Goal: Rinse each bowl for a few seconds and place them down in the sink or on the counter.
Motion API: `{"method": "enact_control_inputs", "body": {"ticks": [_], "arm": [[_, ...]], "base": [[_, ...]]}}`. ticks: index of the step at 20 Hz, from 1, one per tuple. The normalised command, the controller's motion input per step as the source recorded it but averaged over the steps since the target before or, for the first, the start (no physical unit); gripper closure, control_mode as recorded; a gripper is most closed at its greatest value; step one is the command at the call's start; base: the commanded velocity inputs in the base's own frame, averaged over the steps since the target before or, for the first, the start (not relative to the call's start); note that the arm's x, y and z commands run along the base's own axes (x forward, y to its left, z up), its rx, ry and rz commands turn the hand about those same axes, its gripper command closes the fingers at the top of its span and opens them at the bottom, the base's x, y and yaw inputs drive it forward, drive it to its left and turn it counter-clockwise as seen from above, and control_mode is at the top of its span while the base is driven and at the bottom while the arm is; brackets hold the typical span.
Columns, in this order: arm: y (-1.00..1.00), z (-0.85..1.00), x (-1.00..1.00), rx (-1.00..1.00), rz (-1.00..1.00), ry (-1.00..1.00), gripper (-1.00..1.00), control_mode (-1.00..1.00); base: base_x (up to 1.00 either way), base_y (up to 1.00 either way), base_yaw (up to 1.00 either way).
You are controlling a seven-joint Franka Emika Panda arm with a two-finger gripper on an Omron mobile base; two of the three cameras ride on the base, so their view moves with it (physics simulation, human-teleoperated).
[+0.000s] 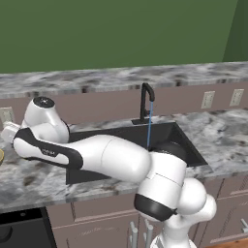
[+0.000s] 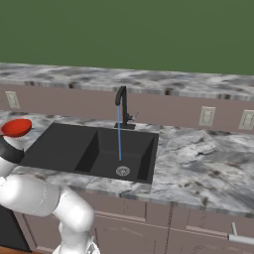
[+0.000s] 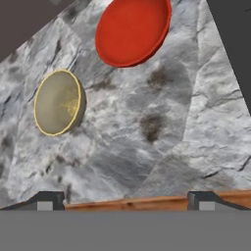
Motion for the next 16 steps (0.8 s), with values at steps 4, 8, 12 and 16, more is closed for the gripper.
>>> {"method": "enact_control_inputs", "body": {"ticks": [4,8,12,16], "arm": [[0.17,-0.07,0.15,0.01,0.0,0.01,-1.0,-1.0],[0.02,0.0,0.12,0.0,0.0,0.0,-1.0,-1.0],[0.0,0.0,0.05,0.0,0.0,0.0,-1.0,-1.0],[-0.03,0.03,0.0,0.0,0.0,0.03,-1.0,-1.0]], "base": [[0.0,0.0,0.0],[0.0,0.0,0.0],[0.0,0.0,0.0],[0.0,0.0,0.0]]}}
